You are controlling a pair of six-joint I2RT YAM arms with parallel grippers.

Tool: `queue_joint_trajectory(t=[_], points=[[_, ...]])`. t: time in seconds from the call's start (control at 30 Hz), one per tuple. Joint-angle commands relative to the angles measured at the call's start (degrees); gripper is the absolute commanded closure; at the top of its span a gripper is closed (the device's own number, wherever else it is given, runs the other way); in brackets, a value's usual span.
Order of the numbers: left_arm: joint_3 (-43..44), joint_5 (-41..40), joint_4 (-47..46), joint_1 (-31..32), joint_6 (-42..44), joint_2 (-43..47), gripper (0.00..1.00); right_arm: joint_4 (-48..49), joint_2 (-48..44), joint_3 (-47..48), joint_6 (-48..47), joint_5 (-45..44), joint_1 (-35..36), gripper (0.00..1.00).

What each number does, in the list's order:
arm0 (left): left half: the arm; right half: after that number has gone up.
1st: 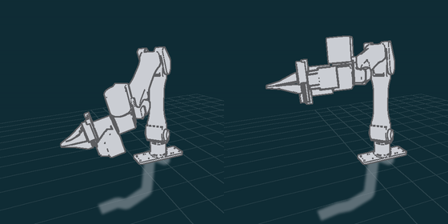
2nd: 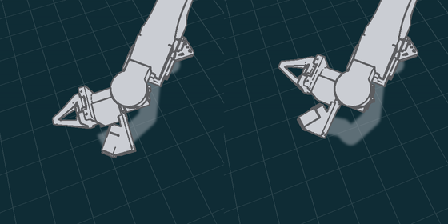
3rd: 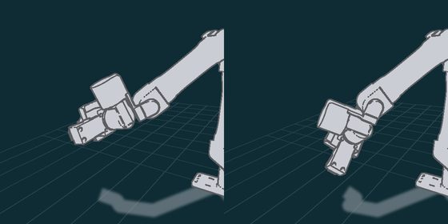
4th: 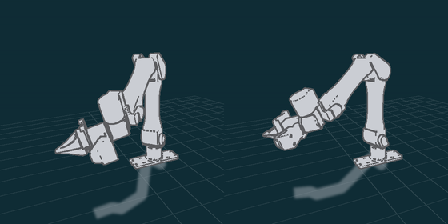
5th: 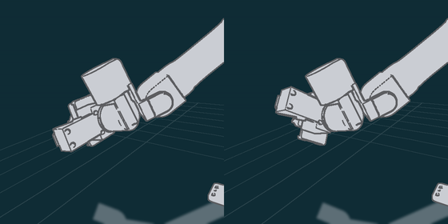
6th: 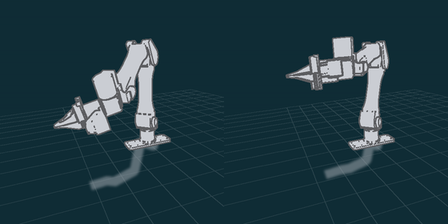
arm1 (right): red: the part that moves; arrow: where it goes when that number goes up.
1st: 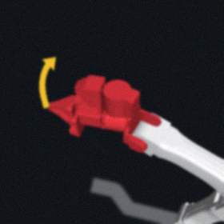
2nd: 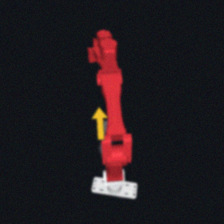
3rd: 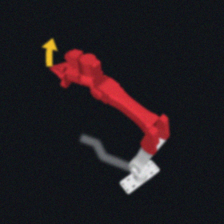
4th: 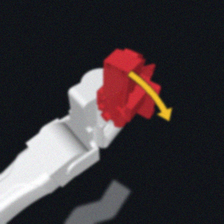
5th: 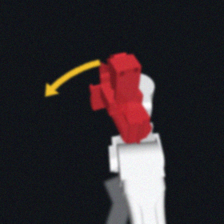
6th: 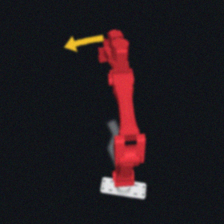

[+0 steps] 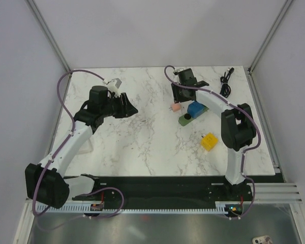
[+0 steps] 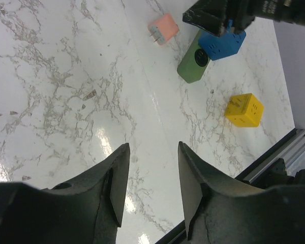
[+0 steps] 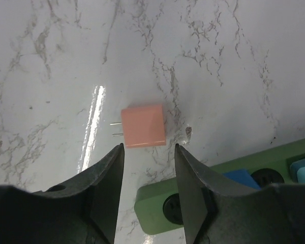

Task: Insert the plug

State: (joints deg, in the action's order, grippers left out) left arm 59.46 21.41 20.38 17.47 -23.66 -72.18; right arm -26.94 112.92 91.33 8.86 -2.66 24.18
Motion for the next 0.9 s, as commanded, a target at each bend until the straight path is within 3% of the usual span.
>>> queue_joint_trajectory(t=[0.0,0.13,0.4,0.73,0.87], points=[[-2.1,0.1,-0.6,-0.1,5.9,5.5,0.49,0.8,3.9,4.1,-2.6,2.0,-1.3,0.48],[-5.5,-3.3,-2.8,-0.1,4.9,8.3,0.45,0.3,8.3,5.7,-3.4,4.8,-1.7,0.43],[-5.5,-1.5,-4.1,-0.1,3.5,9.1,0.44,-0.1,11.8,6.3,-4.2,6.3,-1.8,0.39],[-5.8,-1.5,-4.2,-0.1,3.8,9.1,0.43,-0.1,10.3,2.3,-0.3,14.9,-0.9,0.57],[-6.0,0.5,-5.0,-0.1,4.1,8.5,0.41,2.2,7.1,-3.9,2.4,18.1,1.5,0.59]])
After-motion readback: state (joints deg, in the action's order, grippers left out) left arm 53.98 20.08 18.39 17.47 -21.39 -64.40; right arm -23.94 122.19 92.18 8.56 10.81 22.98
